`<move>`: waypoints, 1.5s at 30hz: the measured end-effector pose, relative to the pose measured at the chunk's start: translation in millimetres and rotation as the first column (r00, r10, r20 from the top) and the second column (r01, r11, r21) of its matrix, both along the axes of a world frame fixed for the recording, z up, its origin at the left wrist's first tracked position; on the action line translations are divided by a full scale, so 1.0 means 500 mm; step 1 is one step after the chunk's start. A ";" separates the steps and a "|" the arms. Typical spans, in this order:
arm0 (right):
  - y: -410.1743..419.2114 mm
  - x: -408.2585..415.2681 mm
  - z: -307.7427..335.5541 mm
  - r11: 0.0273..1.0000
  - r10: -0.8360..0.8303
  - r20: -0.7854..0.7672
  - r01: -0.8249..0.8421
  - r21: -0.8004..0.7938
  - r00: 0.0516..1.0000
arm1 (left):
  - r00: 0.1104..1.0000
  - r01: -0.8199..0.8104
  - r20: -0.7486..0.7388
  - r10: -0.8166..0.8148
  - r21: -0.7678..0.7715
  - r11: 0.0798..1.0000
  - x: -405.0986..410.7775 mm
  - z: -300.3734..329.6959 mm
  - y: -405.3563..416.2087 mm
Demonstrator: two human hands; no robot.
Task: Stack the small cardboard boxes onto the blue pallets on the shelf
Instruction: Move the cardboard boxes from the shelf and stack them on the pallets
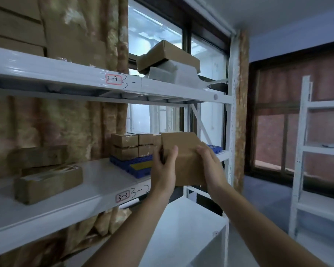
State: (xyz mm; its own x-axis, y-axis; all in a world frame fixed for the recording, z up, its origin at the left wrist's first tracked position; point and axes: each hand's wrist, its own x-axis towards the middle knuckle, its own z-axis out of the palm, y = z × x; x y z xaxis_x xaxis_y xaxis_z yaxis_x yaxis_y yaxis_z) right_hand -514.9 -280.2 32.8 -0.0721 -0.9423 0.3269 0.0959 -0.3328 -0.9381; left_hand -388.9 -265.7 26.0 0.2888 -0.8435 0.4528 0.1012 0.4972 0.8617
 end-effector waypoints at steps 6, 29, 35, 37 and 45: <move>-0.108 -0.083 -0.015 0.996 -0.085 0.017 0.084 0.027 0.996 | 0.996 0.053 0.068 -0.053 0.005 0.999 -0.079 -0.011 -0.121; -0.554 -0.369 0.008 0.999 -0.027 -0.112 0.024 -0.030 0.993 | 0.983 -0.049 0.181 0.038 0.053 0.997 -0.349 0.014 -0.550; -0.674 -0.413 0.016 0.999 0.045 -0.106 -0.048 -0.022 0.993 | 0.975 -0.132 0.192 0.112 0.091 0.987 -0.397 0.028 -0.639; -0.716 -0.415 0.025 0.998 0.058 -0.095 -0.060 -0.017 0.994 | 0.975 -0.144 0.188 0.121 0.111 0.983 -0.401 0.042 -0.676; -0.880 -0.395 0.076 0.991 0.133 -0.015 -0.132 0.019 0.991 | 0.941 -0.183 0.308 0.141 0.111 0.977 -0.367 0.124 -0.822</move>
State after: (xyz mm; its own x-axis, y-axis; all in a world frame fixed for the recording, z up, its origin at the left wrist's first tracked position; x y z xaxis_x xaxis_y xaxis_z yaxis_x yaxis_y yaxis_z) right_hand -712.2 -720.3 70.7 0.0592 -0.9489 0.3101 0.1224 -0.3014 -0.9456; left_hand -572.3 -676.8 88.2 0.2970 -0.8560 0.4232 -0.2413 0.3615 0.9006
